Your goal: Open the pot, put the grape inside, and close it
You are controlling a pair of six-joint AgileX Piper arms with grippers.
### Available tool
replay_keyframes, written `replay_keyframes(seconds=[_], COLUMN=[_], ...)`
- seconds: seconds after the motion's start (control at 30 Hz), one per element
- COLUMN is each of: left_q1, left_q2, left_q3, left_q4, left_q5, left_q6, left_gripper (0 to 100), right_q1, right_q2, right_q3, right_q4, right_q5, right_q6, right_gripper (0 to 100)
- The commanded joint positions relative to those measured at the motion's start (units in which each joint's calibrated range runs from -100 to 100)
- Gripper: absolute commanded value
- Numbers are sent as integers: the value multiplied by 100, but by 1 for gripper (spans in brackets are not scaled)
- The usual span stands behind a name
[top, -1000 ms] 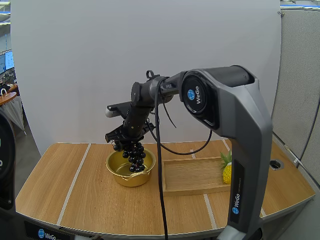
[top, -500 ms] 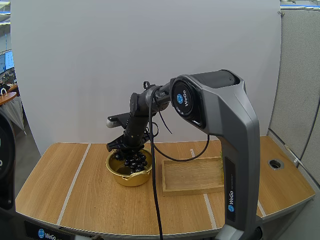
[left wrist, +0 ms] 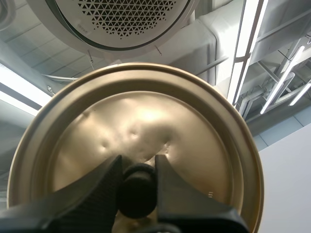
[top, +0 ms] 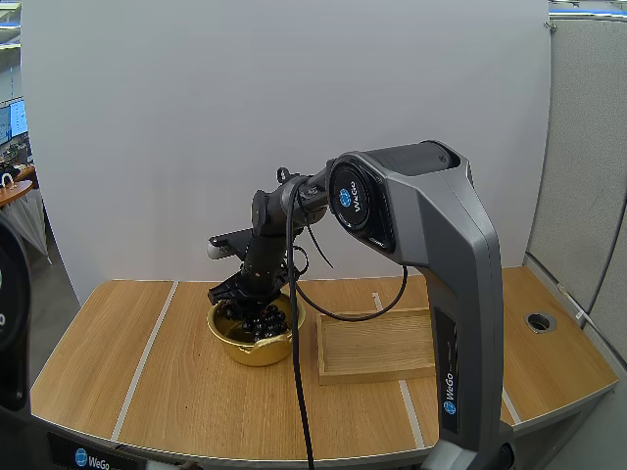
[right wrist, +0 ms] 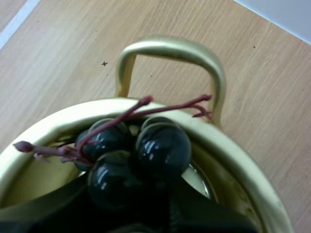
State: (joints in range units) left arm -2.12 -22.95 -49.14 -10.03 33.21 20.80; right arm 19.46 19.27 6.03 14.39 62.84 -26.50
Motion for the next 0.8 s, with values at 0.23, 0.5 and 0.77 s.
replay_keyframes(seconds=[0.23,0.5,0.77], left_q1=[7,7,7], left_q2=[5,5,5], left_q3=[-28,-28,-28], left_q4=[7,7,7], left_q5=[-149,-149,-149], left_q6=[-38,-38,-38], left_gripper=[0,0,0], right_q1=[13,24,24], right_q2=[-76,-870,-2173], right_q3=[-11,-11,-11], right_q4=[81,163,163], right_q5=[83,261,1017], right_q6=[-32,-32,88], right_gripper=[100,100,100])
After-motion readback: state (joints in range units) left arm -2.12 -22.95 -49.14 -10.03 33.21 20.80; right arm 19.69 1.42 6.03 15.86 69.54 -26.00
